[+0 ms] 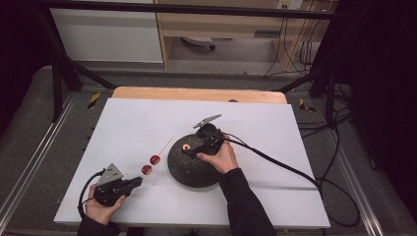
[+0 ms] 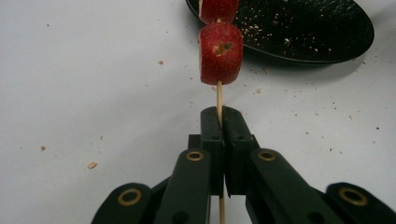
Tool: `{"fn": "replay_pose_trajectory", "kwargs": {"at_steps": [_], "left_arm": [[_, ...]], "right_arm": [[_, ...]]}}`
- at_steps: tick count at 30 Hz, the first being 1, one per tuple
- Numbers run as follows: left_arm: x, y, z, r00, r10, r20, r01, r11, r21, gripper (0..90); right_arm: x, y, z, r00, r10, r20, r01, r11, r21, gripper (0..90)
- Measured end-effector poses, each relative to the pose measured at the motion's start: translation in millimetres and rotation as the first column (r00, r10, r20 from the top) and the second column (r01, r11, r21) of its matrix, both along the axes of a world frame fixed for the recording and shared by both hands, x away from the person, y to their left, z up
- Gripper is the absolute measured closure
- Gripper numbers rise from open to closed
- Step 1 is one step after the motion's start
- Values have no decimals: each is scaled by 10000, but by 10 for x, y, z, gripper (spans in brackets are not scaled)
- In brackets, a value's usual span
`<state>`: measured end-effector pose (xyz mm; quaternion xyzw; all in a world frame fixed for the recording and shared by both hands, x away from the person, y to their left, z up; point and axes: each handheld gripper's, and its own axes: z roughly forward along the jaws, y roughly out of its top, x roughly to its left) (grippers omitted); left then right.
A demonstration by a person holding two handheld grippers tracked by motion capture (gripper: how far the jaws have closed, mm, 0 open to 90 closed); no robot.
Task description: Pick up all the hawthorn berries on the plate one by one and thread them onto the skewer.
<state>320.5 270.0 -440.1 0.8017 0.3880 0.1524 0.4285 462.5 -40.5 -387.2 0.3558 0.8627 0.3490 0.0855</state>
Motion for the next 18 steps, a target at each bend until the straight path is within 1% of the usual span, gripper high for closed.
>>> {"fn": "replay_pose_trajectory", "kwargs": {"at_steps": [2,3,4,6,10,12,15,16,18], "left_arm": [[0,-4,-2,10000,-6,-21,6,10000,-18,881],[1,-5,-4,10000,-24,-25,24,10000,-23,881],[2,-6,-4,10000,-28,-26,28,10000,-14,881],[4,-4,-4,10000,-4,-41,4,10000,-48,881],[6,-2,-5,10000,14,-40,-15,10000,-69,881],[6,-5,-5,10000,9,-42,-9,10000,-81,881],[7,-10,-6,10000,-25,-29,25,10000,-42,880],[8,-9,-7,10000,-18,-28,17,10000,-45,880],[11,-6,-8,10000,5,-39,-5,10000,-64,880]], "right_arm": [[50,42,-10,10000,-23,-62,22,9999,-102,98],[73,60,-11,10000,1,-72,-3,9997,-238,105],[97,79,-17,10000,29,-7,-30,9995,-328,112],[133,110,-25,9999,-46,-131,41,9994,-355,122],[188,179,-54,9997,40,-233,-57,9975,-711,148],[211,215,-76,9995,182,-261,-204,9961,-859,173],[244,254,-112,9989,230,-420,-266,9960,-856,217],[252,266,-121,9986,211,-478,-255,9954,-922,236],[269,285,-144,9981,337,-518,-392,9934,-1074,265]]}}
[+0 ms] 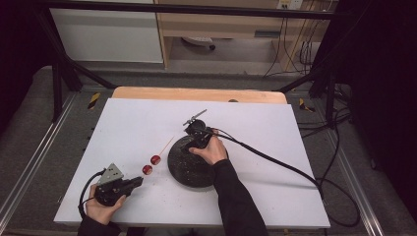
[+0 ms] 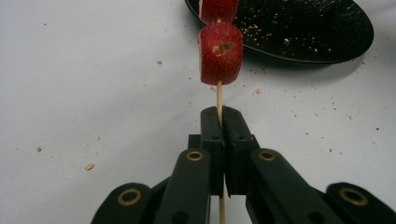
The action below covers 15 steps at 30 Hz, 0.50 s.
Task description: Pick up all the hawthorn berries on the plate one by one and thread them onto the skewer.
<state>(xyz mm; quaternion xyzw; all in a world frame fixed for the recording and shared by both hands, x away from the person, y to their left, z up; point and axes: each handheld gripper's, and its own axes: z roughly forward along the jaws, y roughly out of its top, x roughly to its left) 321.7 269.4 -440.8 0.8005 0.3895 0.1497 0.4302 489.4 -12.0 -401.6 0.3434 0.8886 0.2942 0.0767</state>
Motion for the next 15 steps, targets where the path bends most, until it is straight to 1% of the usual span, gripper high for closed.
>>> {"fn": "replay_pose_trajectory", "kwargs": {"at_steps": [6,9,12,15], "left_arm": [[0,-15,0,10000,-58,-3,58,10000,47,880],[2,-11,0,10000,-54,-7,54,10000,36,880],[4,-9,0,10000,-39,-14,39,10000,27,880],[4,-13,-2,10000,-44,-40,44,10000,33,880]], "right_arm": [[18,82,-30,9994,311,-176,-313,9994,-140,368],[32,90,-42,9989,332,-326,-335,9994,-78,428],[51,89,-61,9986,310,-426,-321,9992,-248,465],[65,92,-75,9976,337,-612,-349,9992,-186,509]]}}
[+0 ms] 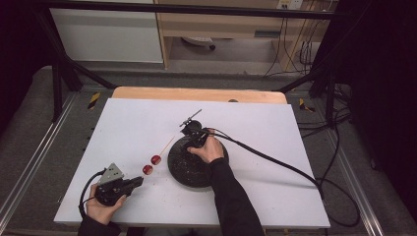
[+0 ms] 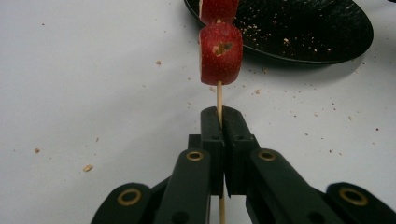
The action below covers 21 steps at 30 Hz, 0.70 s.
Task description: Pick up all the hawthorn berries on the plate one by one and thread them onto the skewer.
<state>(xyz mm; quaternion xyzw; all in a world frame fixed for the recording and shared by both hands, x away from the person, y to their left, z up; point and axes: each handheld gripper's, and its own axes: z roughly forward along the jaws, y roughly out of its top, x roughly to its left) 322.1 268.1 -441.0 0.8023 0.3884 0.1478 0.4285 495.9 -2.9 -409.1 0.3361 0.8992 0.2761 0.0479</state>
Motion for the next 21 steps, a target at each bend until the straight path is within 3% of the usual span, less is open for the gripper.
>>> {"fn": "replay_pose_trajectory", "kwargs": {"at_steps": [10,21], "left_arm": [[0,3,1,10000,-12,8,12,10000,-8,880],[0,1,3,10000,-17,18,17,10000,-8,880]], "right_arm": [[38,5,-42,9992,4,-390,-4,10000,-2,609],[61,-1,-46,9977,-92,-672,91,10000,-19,616]]}}
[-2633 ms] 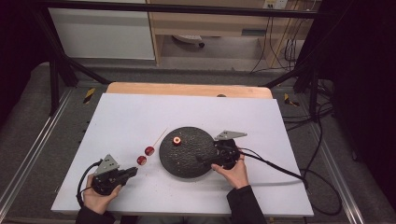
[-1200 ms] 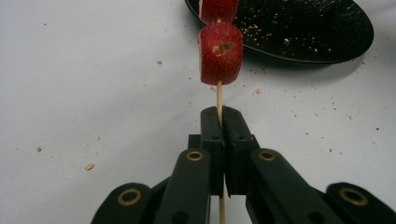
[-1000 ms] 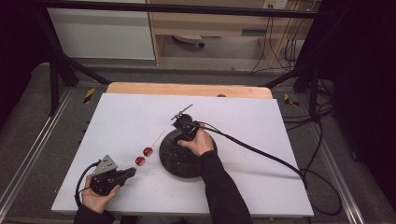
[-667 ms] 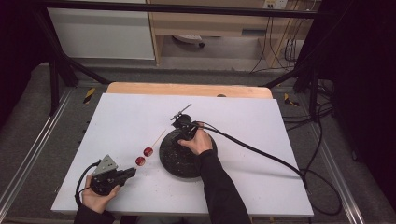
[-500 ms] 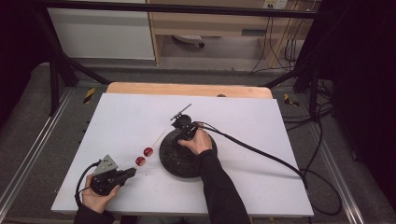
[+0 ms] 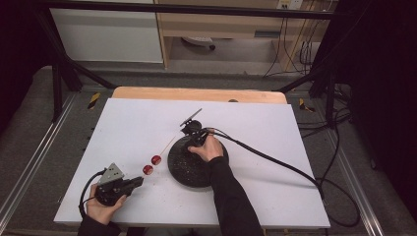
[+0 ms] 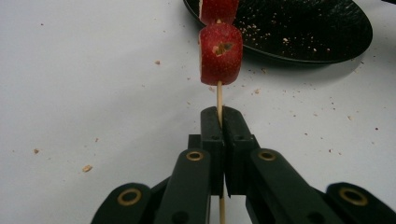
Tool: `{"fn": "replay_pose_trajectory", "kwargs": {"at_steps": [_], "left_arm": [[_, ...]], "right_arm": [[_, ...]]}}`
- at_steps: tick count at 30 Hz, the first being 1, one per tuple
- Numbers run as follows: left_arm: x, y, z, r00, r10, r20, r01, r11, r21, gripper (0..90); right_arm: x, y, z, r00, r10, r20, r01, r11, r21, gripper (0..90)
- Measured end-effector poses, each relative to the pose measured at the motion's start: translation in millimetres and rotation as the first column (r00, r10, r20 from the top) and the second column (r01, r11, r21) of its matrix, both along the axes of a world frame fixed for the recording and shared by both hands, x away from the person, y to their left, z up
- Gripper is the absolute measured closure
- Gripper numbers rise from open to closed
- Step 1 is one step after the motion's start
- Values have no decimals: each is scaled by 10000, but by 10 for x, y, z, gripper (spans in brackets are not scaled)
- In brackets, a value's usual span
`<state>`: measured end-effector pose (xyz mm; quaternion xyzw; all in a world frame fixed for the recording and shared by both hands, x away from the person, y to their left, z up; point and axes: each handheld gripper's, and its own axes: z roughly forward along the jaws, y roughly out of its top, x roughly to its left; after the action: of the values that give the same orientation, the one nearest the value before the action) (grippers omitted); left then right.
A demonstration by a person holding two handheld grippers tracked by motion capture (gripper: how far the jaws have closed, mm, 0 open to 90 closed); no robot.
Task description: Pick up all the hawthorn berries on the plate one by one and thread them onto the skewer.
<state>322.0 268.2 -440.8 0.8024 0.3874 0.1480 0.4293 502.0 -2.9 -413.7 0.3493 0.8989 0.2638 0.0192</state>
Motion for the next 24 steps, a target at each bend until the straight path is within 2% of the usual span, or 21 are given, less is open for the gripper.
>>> {"fn": "replay_pose_trajectory", "kwargs": {"at_steps": [12,20,24], "left_arm": [[-2,1,2,10000,-13,29,13,10000,7,880],[-6,0,4,10000,-3,60,3,10000,-5,880],[-9,-1,7,10000,16,84,-16,10000,-11,880]], "right_arm": [[6,-5,9,9995,-232,-225,234,9997,102,626],[-37,-37,115,9983,-459,-370,476,9977,488,627],[-77,-68,171,9980,-533,-351,550,9972,500,628]]}}
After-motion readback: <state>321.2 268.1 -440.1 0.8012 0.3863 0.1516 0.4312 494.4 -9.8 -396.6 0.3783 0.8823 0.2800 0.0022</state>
